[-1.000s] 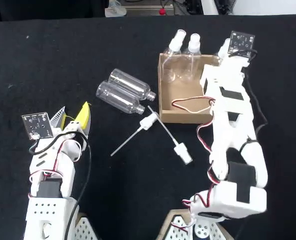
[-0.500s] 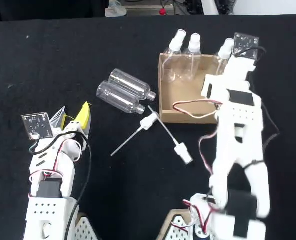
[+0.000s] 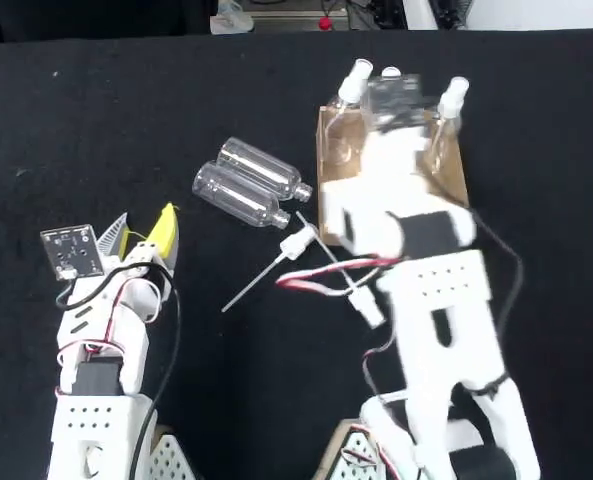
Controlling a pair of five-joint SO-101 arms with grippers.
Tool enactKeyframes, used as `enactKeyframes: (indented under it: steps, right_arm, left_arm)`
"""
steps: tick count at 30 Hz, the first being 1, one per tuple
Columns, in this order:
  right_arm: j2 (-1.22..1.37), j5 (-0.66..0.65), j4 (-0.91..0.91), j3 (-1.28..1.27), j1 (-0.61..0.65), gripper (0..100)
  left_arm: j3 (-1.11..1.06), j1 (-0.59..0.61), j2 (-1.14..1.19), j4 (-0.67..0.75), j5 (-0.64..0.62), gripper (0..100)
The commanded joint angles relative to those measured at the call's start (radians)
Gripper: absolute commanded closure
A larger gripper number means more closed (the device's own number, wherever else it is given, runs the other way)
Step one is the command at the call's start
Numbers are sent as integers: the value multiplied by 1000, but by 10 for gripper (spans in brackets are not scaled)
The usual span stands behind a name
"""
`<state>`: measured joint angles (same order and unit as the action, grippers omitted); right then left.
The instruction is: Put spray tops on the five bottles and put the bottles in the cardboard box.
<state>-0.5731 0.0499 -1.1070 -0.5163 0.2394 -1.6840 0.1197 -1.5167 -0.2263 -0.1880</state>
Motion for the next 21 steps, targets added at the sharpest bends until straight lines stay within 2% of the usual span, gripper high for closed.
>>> enactKeyframes:
  steps: [1,5,10,16,21]
  right_arm:
    - [8,2,21,15,150,776]
    - [125,2,72,42,247,707]
    - [351,2,78,232,299,716]
    - [631,2,78,438,304,715]
    - [765,0,69,518,298,713]
  left_arm:
    - [-18,54,-5,25,0,777]
    - [-18,101,-5,54,-2,777]
    - [-24,136,-5,91,-3,777]
    - [-24,133,-5,89,-3,777]
    - [-24,131,-5,89,-3,777]
